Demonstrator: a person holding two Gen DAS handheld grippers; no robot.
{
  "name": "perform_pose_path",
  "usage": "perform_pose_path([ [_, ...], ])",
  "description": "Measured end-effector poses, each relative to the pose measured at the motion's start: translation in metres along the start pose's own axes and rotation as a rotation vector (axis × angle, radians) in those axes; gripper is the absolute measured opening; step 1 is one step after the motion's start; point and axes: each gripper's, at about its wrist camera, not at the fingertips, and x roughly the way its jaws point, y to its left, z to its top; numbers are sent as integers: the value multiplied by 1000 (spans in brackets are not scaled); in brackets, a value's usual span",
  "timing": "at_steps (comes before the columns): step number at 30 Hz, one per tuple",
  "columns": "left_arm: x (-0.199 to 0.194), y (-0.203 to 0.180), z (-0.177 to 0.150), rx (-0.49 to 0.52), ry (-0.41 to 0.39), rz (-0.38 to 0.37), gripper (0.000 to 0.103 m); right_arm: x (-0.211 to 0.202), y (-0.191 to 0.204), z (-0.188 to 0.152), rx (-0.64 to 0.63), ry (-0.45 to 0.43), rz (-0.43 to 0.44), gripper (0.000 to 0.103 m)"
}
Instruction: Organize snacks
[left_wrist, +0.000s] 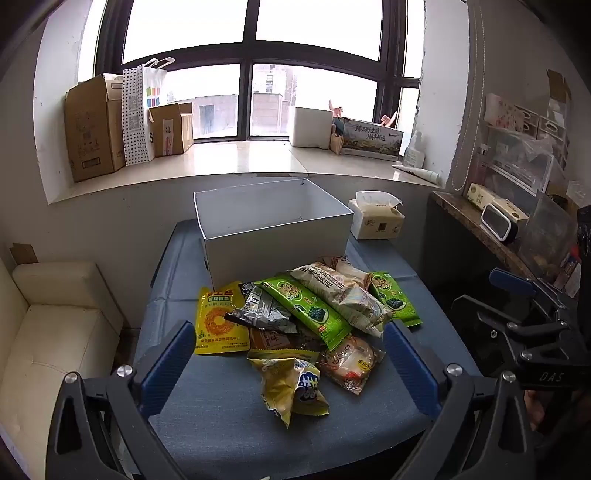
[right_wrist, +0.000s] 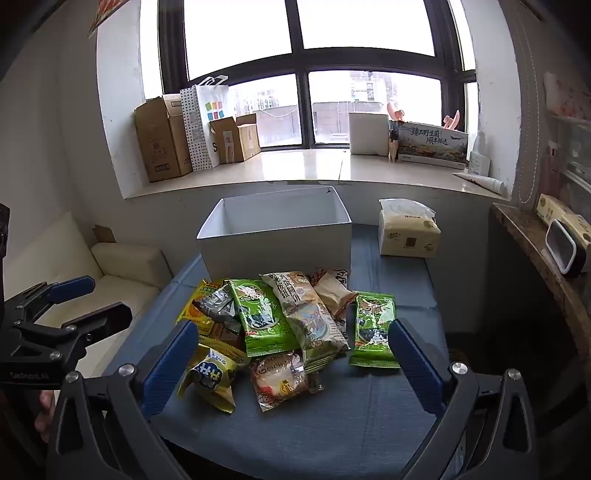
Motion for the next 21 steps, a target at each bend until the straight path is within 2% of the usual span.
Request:
perform_pose_path([
  [3,4,1,2,17,1,-2,103,-2,4,0,-6,2,7,103],
  [6,-3,-4,0,27,-38,13,103,-1,3,2,1,12,14,103],
  [21,-5,-8,3,53,-28,25,103,0,7,-2,-21,16,2,103],
])
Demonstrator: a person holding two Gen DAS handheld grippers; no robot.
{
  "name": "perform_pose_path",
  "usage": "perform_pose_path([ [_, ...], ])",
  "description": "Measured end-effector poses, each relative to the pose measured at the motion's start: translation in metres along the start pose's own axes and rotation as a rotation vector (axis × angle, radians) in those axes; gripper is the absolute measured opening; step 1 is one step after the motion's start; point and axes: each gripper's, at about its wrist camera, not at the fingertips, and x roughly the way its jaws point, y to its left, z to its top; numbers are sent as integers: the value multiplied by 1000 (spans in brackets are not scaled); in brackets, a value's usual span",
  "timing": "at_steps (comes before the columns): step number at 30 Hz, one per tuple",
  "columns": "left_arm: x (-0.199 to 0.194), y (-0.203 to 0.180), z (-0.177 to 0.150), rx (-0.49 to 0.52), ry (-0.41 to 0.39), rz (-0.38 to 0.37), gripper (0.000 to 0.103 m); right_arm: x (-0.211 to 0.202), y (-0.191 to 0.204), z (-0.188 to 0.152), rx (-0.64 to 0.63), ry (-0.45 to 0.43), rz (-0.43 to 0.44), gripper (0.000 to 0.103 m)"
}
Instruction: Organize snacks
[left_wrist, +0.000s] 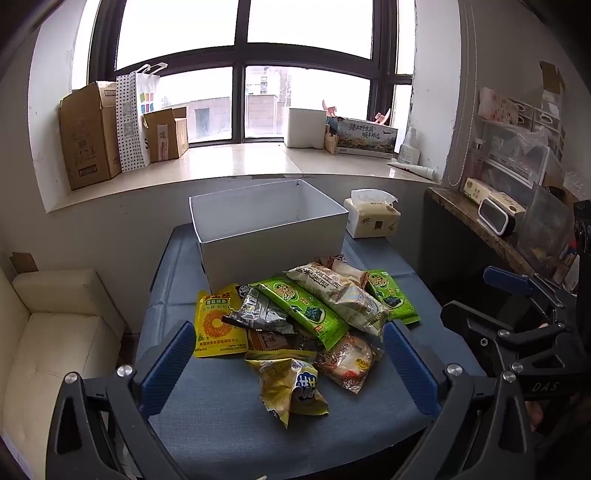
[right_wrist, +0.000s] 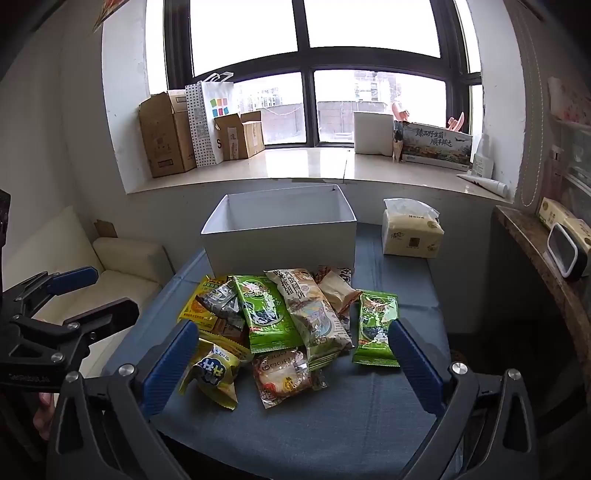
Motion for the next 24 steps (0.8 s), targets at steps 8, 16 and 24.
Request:
perform_pose_path([
  [8,0,-1,-4,4,-3,1,103,0,0,0,3,6,2,103],
  [16,1,0,-4,-3,1,-7,103,1,1,-1,5,7,6,103],
  [24,1,1,-4,-9,0,-6,103,1,2,-1,6,8,7,103],
])
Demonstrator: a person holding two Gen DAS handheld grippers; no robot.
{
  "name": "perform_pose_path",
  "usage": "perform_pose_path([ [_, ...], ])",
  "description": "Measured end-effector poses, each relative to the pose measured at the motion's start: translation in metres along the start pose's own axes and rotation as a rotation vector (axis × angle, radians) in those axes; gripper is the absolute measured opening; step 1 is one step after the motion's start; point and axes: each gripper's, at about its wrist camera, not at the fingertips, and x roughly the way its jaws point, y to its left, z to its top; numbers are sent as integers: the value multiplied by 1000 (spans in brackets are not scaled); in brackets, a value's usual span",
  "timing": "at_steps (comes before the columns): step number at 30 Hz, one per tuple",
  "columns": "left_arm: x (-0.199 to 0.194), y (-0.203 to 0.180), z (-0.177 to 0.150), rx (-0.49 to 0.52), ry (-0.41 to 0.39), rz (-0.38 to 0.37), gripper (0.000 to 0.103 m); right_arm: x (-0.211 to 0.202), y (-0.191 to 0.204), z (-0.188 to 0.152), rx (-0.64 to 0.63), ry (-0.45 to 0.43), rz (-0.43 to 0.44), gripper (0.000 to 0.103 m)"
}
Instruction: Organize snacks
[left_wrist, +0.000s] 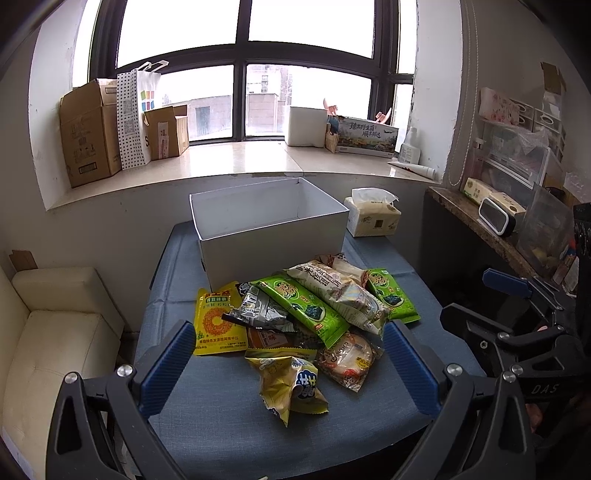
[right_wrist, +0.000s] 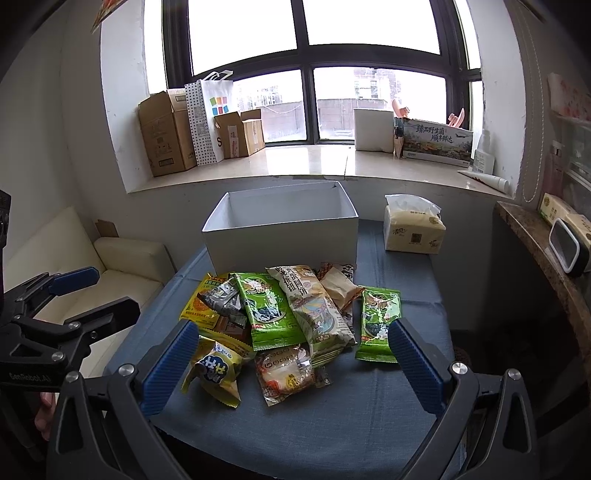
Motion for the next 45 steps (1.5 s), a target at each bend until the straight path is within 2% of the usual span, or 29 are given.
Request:
perform_pose_path([
  [45,2,2,-1,-4,7,4,103,-1,1,-2,-2,3,7,103],
])
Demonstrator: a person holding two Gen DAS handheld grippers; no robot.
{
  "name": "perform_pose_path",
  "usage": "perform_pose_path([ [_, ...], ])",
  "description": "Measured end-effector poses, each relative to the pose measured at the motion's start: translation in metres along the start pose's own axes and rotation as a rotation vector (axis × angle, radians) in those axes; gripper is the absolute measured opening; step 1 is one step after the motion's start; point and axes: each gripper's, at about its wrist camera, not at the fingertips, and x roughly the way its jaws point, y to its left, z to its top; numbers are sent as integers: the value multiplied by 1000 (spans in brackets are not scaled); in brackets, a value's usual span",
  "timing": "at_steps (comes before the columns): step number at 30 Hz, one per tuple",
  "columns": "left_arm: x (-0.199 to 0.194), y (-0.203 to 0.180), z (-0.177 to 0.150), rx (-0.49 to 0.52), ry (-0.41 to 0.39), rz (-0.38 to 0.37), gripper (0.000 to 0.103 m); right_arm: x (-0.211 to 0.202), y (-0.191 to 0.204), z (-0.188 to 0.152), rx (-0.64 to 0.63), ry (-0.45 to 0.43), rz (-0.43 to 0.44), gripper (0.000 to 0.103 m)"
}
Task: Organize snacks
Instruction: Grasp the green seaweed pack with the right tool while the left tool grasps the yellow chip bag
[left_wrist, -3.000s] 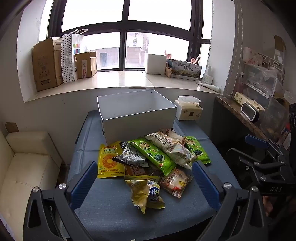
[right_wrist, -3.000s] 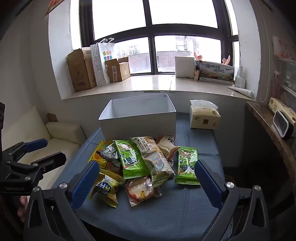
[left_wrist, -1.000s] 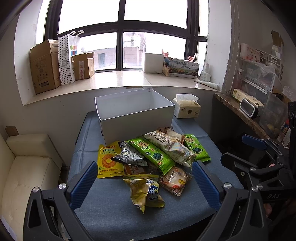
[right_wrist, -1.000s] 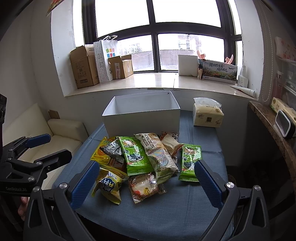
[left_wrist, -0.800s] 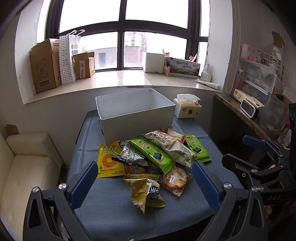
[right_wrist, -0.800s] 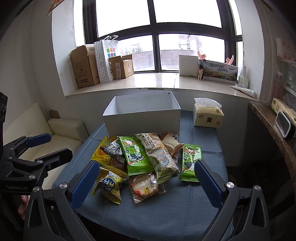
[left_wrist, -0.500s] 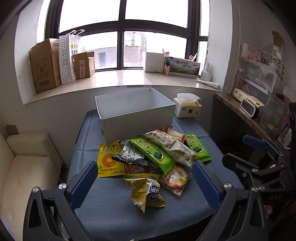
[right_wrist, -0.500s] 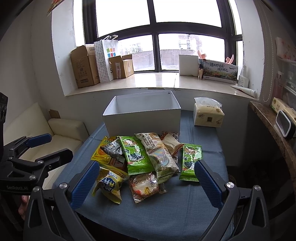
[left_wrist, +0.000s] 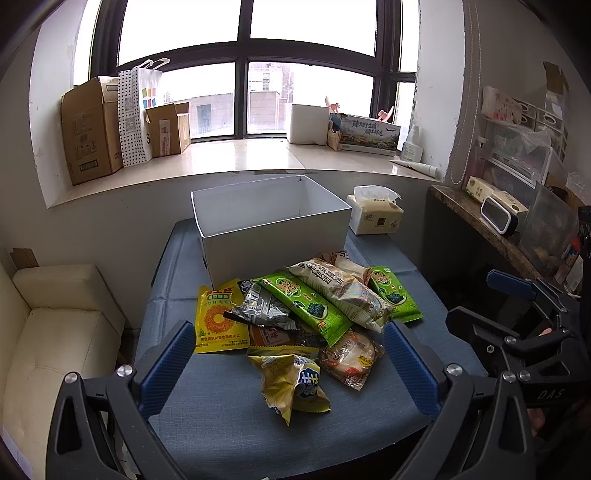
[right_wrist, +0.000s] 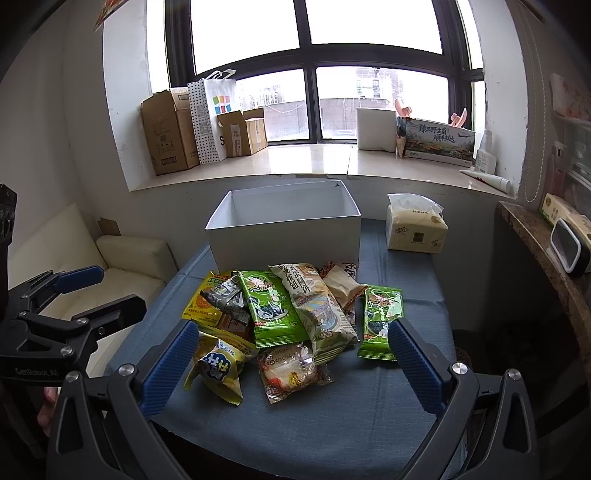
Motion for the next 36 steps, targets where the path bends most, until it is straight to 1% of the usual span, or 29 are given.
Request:
perform_pose_path([
  [4,0,1,-1,-2,2,1,103,1,-3,-1,9,1,9,103],
  [7,0,2,-1,-5,1,0,103,7,-12,-1,33,5,15,103],
  [10,1,4,-2,-7,4,0,103,20,-31,-3,65,23,-16,103],
  [14,4,6,-4,-13,10,1,103,51,-70,-3,122,64,-54,103],
  [17,7,8,-6,-18,19,3,103,90,-102,-2,166,137,-94,103],
  [20,10,12,-11,-25,30,10,103,133,-126,-4,175,207,-126,103],
  [22,13,16,-13,-34,40,14,103,159,-136,-4,183,276,-152,103],
  [24,16,22,-14,-48,47,18,103,180,-143,-4,190,304,-113,103],
  [26,19,26,-16,-58,53,16,103,195,-148,-3,209,334,-115,103],
  [28,24,31,-18,-66,63,18,103,207,-150,-4,216,350,-92,103],
  [31,35,36,-22,-76,91,19,103,222,-146,-7,182,380,-115,103],
  [33,43,39,-24,-82,113,23,103,230,-147,-11,183,406,-118,103],
  [34,48,39,-25,-81,122,22,103,233,-148,-12,187,413,-112,101],
  [36,55,39,-27,-77,142,22,103,239,-147,-15,177,432,-124,90],
])
